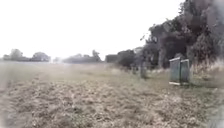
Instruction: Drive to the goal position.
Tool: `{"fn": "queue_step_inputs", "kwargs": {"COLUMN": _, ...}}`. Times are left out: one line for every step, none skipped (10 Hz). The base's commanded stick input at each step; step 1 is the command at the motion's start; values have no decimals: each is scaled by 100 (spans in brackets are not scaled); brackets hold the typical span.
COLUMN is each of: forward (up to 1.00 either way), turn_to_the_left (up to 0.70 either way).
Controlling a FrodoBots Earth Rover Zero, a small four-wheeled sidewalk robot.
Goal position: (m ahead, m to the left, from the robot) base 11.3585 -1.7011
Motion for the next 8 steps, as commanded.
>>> {"fn": "queue_step_inputs", "kwargs": {"forward": 70, "turn_to_the_left": 0}}
{"fn": "queue_step_inputs", "kwargs": {"forward": 70, "turn_to_the_left": 0}}
{"fn": "queue_step_inputs", "kwargs": {"forward": 70, "turn_to_the_left": 0}}
{"fn": "queue_step_inputs", "kwargs": {"forward": 70, "turn_to_the_left": 0}}
{"fn": "queue_step_inputs", "kwargs": {"forward": 70, "turn_to_the_left": 0}}
{"fn": "queue_step_inputs", "kwargs": {"forward": 70, "turn_to_the_left": 0}}
{"fn": "queue_step_inputs", "kwargs": {"forward": 70, "turn_to_the_left": 0}}
{"fn": "queue_step_inputs", "kwargs": {"forward": 70, "turn_to_the_left": 0}}
